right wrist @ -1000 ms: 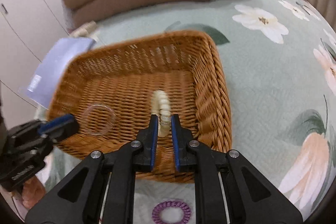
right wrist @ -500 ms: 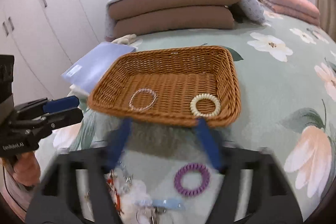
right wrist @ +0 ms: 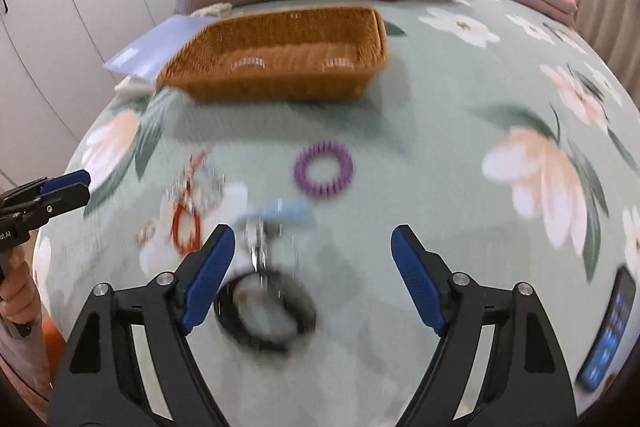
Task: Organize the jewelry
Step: 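Grasp the black watch with the right tool while the left tool grasps another clear bead bracelet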
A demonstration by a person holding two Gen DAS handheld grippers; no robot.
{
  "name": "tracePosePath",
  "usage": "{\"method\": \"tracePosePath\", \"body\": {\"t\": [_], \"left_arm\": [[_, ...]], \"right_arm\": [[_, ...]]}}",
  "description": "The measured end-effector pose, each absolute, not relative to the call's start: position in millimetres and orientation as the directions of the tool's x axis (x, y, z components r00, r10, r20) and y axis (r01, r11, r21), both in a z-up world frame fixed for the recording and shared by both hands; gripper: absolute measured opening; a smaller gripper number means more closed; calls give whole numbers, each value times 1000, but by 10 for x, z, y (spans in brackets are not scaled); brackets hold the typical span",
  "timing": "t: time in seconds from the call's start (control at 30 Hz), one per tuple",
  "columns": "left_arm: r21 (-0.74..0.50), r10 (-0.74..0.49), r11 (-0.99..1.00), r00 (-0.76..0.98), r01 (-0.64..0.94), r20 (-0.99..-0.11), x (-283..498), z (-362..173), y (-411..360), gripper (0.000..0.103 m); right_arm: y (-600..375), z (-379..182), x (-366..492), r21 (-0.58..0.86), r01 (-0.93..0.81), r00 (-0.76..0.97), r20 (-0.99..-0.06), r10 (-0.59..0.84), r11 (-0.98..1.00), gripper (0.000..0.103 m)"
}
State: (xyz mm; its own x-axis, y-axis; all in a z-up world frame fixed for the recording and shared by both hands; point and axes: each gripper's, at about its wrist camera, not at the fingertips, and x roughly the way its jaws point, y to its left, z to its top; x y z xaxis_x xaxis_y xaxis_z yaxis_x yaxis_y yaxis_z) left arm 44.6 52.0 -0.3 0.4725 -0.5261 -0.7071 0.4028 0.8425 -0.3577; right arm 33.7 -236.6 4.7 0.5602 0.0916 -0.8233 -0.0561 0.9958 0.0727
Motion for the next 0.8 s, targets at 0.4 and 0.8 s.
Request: {"method": "tracePosePath", "body": {"t": [0.4,0.8], "left_arm": [[-355,-546,795,325,491,-773,-271,-406,-48,46],[-309,-508,795,296,522,-809,-291,-565,-323,46]], "right_arm": [[-2476,-348,-148,224,100,474,-867,151,969,48],[-2308,-493,7,191,199,440,-894,87,961,33]]}}
